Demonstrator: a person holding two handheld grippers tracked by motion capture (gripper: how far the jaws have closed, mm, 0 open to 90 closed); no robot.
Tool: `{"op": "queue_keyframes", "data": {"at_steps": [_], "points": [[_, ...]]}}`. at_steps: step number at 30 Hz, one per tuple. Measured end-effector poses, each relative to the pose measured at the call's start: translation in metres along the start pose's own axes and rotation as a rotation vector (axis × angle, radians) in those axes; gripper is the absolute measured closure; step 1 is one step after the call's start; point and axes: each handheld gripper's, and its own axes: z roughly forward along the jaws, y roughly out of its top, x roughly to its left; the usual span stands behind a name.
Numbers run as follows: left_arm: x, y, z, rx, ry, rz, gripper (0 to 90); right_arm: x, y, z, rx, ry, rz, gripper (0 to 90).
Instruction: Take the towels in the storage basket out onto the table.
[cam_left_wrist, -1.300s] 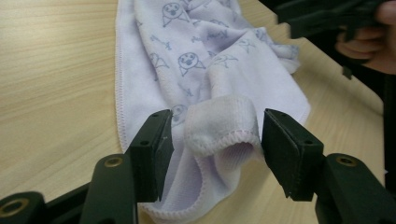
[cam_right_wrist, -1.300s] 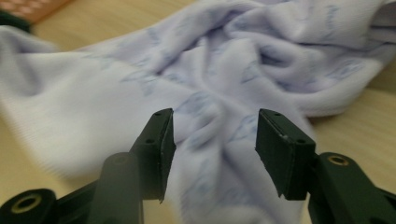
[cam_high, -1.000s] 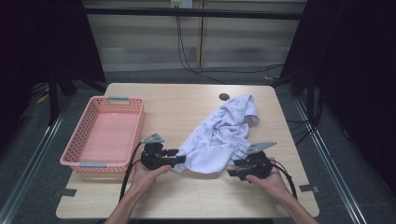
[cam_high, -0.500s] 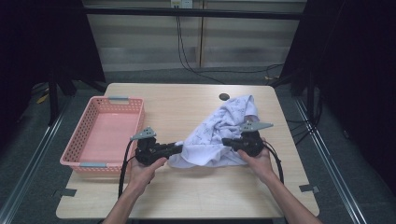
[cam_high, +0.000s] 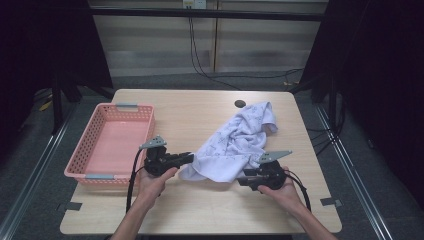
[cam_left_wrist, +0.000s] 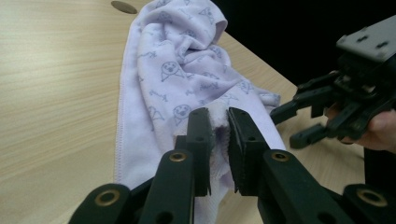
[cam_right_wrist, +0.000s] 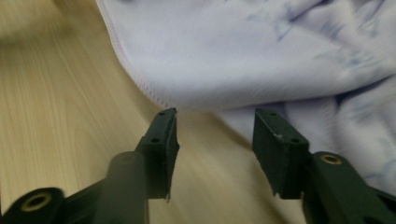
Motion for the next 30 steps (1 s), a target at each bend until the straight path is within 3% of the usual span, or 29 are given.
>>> {"op": "queue_keyframes", "data": {"at_steps": [2,5,8,10,13,15,17,19,20,24,25,27,30], "points": [[0.001,0.001,-0.001,-0.015,0.004,-0.014,79.8,0.003,-0.001,0.008,0.004,0.014,-0.018,42.7],[0.004,0.005,-0.004,-0.031,0.001,-0.020,79.9,0.007,0.005,0.020,0.009,-0.014,-0.055,38.6],[0.003,0.010,-0.006,-0.064,0.001,-0.027,79.4,0.002,0.019,0.026,-0.033,-0.032,-0.040,39.4],[0.000,0.014,-0.005,-0.063,0.012,0.001,79.1,-0.006,0.033,0.027,-0.075,-0.075,-0.023,39.8],[0.002,0.017,-0.002,-0.079,0.011,-0.011,78.8,-0.026,0.054,0.031,-0.112,-0.109,0.009,42.6],[0.007,0.017,0.000,-0.078,0.023,-0.023,77.4,-0.041,0.062,0.037,-0.121,-0.095,0.051,46.5],[0.012,0.015,0.003,-0.041,0.031,-0.042,69.3,-0.050,0.067,0.044,-0.108,-0.132,0.075,56.4],[0.016,0.011,0.005,-0.009,0.039,-0.043,65.5,-0.055,0.065,0.051,-0.083,-0.079,0.080,63.8],[0.017,0.009,0.006,-0.003,0.044,-0.047,64.3,-0.055,0.064,0.052,-0.075,-0.089,0.082,63.6],[0.019,0.007,0.009,0.017,0.062,-0.048,61.8,-0.053,0.060,0.036,-0.134,-0.070,0.125,54.5],[0.019,0.007,0.009,0.017,0.081,-0.040,61.0,-0.051,0.059,0.030,-0.136,-0.066,0.121,52.5],[0.020,0.006,0.009,0.013,0.078,-0.046,59.8,-0.046,0.056,0.022,-0.140,-0.061,0.109,48.2],[0.023,0.006,0.011,0.019,0.091,-0.055,57.5,-0.038,0.045,0.017,-0.131,-0.033,0.095,48.8]]}}
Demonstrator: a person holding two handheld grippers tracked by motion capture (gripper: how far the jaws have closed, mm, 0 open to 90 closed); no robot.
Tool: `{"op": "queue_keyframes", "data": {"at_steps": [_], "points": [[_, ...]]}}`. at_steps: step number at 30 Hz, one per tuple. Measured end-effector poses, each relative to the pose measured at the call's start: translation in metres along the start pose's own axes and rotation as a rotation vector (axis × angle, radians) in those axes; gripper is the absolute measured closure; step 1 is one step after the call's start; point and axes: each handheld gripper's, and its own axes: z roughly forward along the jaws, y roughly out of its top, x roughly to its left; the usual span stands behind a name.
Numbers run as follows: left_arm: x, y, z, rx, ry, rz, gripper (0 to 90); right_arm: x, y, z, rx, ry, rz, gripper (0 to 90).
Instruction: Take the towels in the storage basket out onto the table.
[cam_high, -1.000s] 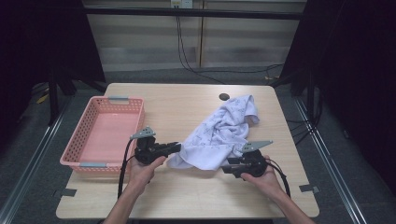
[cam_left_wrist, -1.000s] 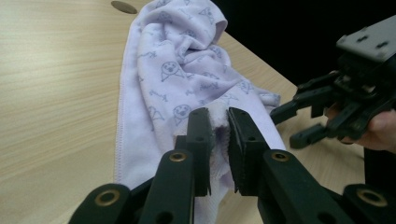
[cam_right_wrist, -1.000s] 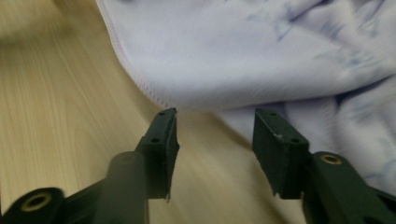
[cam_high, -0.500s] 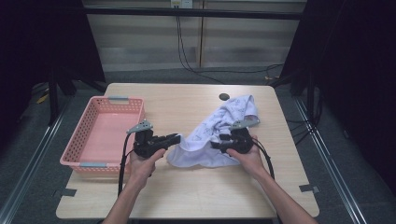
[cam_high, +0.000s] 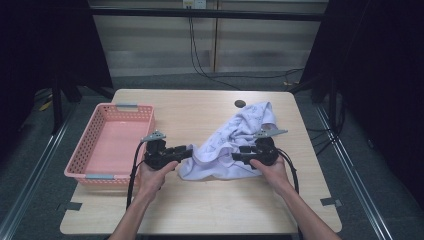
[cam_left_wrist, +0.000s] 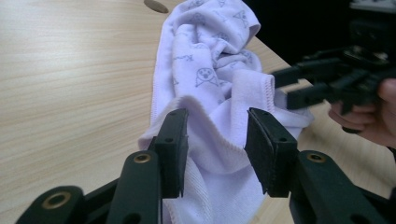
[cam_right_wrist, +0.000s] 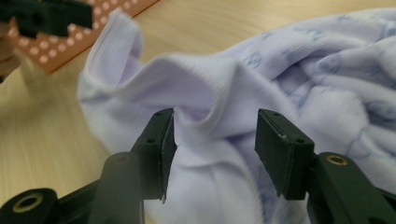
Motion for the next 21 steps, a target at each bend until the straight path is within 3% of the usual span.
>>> {"op": "queue_keyframes", "data": {"at_steps": [2,4,8,11,13,14,15,16,17,18,19,21], "points": [[0.000,-0.001,0.003,0.015,0.021,0.015,53.7,0.005,-0.005,0.005,0.029,0.020,-0.031,49.8],[0.002,-0.003,0.006,0.018,0.017,0.002,51.7,0.009,-0.006,0.013,0.045,0.021,-0.040,49.7],[0.013,-0.012,0.013,0.059,0.050,-0.015,52.2,0.011,-0.006,0.036,0.083,0.035,-0.067,50.6],[0.017,-0.017,0.016,0.101,0.061,-0.014,52.1,0.013,-0.009,0.046,0.079,0.013,-0.103,50.3],[0.017,-0.018,0.017,0.104,0.059,-0.015,51.5,0.017,-0.010,0.047,0.087,-0.018,-0.133,53.1],[0.016,-0.019,0.019,0.116,0.065,-0.006,51.4,0.020,-0.011,0.047,0.095,-0.035,-0.159,57.1],[0.015,-0.020,0.020,0.129,0.068,-0.001,51.5,0.024,-0.011,0.046,0.113,-0.086,-0.213,62.4],[0.014,-0.021,0.023,0.141,0.072,0.000,52.6,0.025,-0.010,0.046,0.120,-0.094,-0.210,66.3],[0.014,-0.023,0.025,0.158,0.070,0.016,54.2,0.025,-0.009,0.044,0.123,-0.097,-0.195,76.5],[0.012,-0.025,0.026,0.175,0.068,0.040,61.0,0.022,-0.009,0.040,0.113,-0.088,-0.170,83.0],[0.011,-0.026,0.027,0.179,0.068,0.055,69.4,0.018,-0.009,0.035,0.100,-0.060,-0.128,85.0],[0.009,-0.027,0.027,0.200,0.060,0.084,77.1,0.013,-0.010,0.025,0.083,-0.057,-0.112,86.0]]}}
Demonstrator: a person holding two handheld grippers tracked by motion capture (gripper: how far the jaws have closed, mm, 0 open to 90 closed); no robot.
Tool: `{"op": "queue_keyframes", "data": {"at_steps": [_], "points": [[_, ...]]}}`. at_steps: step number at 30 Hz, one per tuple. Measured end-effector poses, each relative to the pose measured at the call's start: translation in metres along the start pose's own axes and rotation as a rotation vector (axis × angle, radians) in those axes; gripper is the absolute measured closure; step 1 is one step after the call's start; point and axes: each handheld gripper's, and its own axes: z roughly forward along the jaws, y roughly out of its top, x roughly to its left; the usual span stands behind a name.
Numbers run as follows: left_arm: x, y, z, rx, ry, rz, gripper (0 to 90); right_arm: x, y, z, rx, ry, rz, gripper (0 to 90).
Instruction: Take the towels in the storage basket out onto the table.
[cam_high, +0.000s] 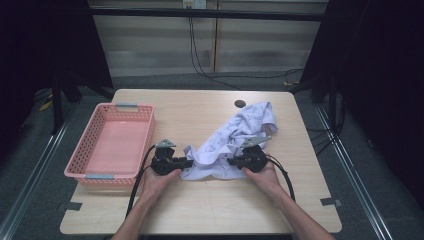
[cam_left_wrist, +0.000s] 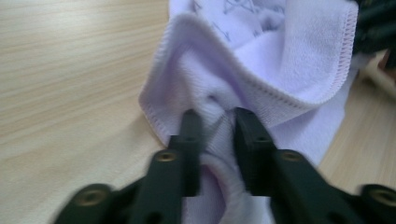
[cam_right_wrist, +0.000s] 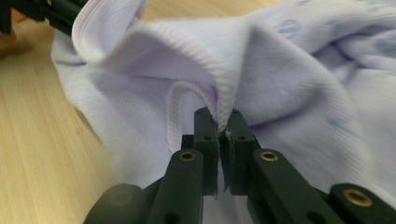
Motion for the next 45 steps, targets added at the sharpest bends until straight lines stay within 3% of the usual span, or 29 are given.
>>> {"op": "queue_keyframes", "data": {"at_steps": [2,6,11,14,17,18,21,23,25,26,28,30,32,34,38,41,45], "points": [[-0.001,0.000,0.000,-0.004,0.008,0.000,80.5,-0.007,-0.002,-0.014,-0.020,0.009,0.039,86.1],[-0.002,-0.001,-0.005,-0.004,-0.009,0.011,83.5,-0.020,-0.004,-0.048,-0.078,-0.003,0.071,86.3],[-0.020,0.000,-0.023,-0.043,-0.085,0.039,85.0,-0.029,-0.006,-0.085,-0.153,-0.012,0.101,86.2],[-0.029,0.002,-0.035,-0.077,-0.114,0.082,83.2,-0.027,-0.007,-0.097,-0.160,-0.014,0.088,86.2],[-0.027,0.006,-0.038,-0.120,-0.104,0.079,75.7,-0.028,-0.009,-0.100,-0.164,-0.012,0.088,86.2],[-0.025,0.008,-0.037,-0.125,-0.093,0.070,65.8,-0.029,-0.010,-0.099,-0.163,-0.011,0.086,86.2],[-0.017,0.016,-0.031,-0.165,-0.094,0.038,50.8,-0.030,-0.011,-0.095,-0.152,-0.006,0.089,86.2],[-0.015,0.021,-0.024,-0.137,-0.118,0.039,43.5,-0.030,-0.011,-0.092,-0.144,0.000,0.091,86.2],[-0.016,0.024,-0.012,-0.110,-0.108,0.069,41.1,-0.031,-0.010,-0.089,-0.137,0.003,0.091,86.2],[-0.015,0.025,-0.002,-0.084,-0.119,0.059,39.2,-0.032,-0.009,-0.087,-0.133,0.011,0.084,86.2],[-0.015,0.025,0.011,-0.040,-0.101,0.060,36.3,-0.033,-0.009,-0.083,-0.130,0.012,0.094,86.1],[-0.015,0.022,0.023,-0.019,-0.099,0.054,42.5,-0.033,-0.009,-0.082,-0.127,0.015,0.096,86.1],[-0.015,0.020,0.030,0.004,-0.083,0.065,65.9,-0.035,-0.010,-0.081,-0.127,0.018,0.095,86.1],[-0.014,0.021,0.027,-0.034,-0.109,0.052,84.8,-0.035,-0.009,-0.082,-0.131,0.019,0.101,86.1],[-0.017,0.034,0.006,-0.136,-0.120,0.037,86.9,-0.037,-0.006,-0.087,-0.150,0.018,0.102,86.2],[-0.022,0.049,-0.017,-0.210,-0.113,0.047,87.2,-0.039,0.003,-0.101,-0.193,0.007,0.107,86.3],[-0.036,0.083,-0.050,-0.308,-0.122,0.103,87.3,-0.039,0.026,-0.127,-0.251,-0.005,0.083,86.4]]}}
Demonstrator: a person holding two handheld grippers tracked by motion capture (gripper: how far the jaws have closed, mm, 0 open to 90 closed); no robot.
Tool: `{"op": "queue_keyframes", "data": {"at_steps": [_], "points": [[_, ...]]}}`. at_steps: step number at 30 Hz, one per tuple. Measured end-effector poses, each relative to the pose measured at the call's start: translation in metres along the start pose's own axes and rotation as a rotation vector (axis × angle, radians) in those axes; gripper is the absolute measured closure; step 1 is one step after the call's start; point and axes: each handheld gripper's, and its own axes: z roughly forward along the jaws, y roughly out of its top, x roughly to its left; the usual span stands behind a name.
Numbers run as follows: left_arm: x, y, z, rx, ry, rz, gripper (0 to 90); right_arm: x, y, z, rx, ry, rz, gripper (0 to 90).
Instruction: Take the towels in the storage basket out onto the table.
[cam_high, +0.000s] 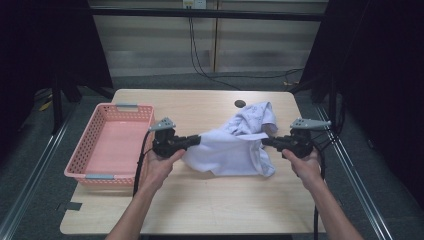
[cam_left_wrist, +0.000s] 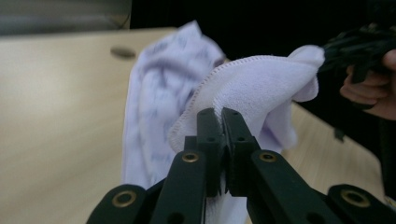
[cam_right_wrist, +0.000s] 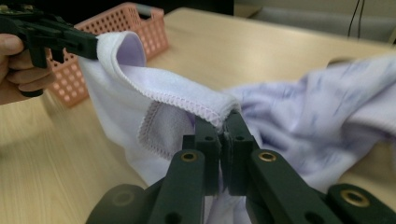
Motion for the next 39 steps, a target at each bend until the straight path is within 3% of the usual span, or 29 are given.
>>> {"op": "queue_keyframes", "data": {"at_steps": [4,6,8,16,19,21,23,26,28,30,31,32,34,36,38,39], "points": [[-0.015,0.044,-0.011,-0.072,0.000,0.068,87.2,0.006,0.040,-0.026,-0.071,-0.021,-0.048,86.4],[-0.021,0.058,-0.016,-0.114,-0.014,0.067,87.2,0.008,0.058,-0.039,-0.110,-0.027,-0.061,86.4],[-0.033,0.074,-0.022,-0.135,-0.014,0.108,87.2,0.011,0.072,-0.050,-0.138,-0.036,-0.081,86.5],[-0.085,0.119,-0.058,-0.230,-0.056,0.220,87.2,0.037,0.115,-0.102,-0.262,-0.023,-0.147,86.5],[-0.106,0.124,-0.072,-0.242,-0.060,0.270,87.1,0.052,0.127,-0.123,-0.317,-0.009,-0.192,86.6],[-0.111,0.113,-0.076,-0.223,-0.061,0.258,86.9,0.059,0.123,-0.129,-0.318,0.013,-0.205,86.6],[-0.108,0.086,-0.075,-0.176,-0.053,0.252,86.3,0.061,0.110,-0.125,-0.294,0.042,-0.198,86.5],[-0.100,0.036,-0.072,-0.116,-0.096,0.179,86.3,0.065,0.069,-0.109,-0.205,0.091,-0.167,86.5],[-0.097,-0.010,-0.068,-0.028,-0.133,0.115,86.3,0.067,0.034,-0.097,-0.144,0.125,-0.137,86.5],[-0.097,-0.049,-0.071,0.044,-0.150,0.067,86.1,0.071,-0.002,-0.087,-0.079,0.129,-0.102,86.5],[-0.098,-0.063,-0.075,0.078,-0.130,0.093,85.6,0.074,-0.023,-0.082,-0.039,0.153,-0.073,86.5],[-0.099,-0.072,-0.079,0.087,-0.128,0.094,85.1,0.078,-0.040,-0.078,-0.004,0.171,-0.066,86.5],[-0.098,-0.092,-0.088,0.118,-0.153,0.024,82.9,0.086,-0.067,-0.072,0.045,0.215,-0.028,86.4],[-0.098,-0.109,-0.097,0.152,-0.143,0.025,80.9,0.098,-0.093,-0.065,0.124,0.246,-0.033,85.3],[-0.094,-0.119,-0.107,0.154,-0.149,0.011,74.0,0.107,-0.110,-0.065,0.167,0.278,-0.043,74.4],[-0.091,-0.120,-0.111,0.143,-0.142,-0.008,70.4,0.108,-0.114,-0.069,0.175,0.264,-0.040,66.0]]}}
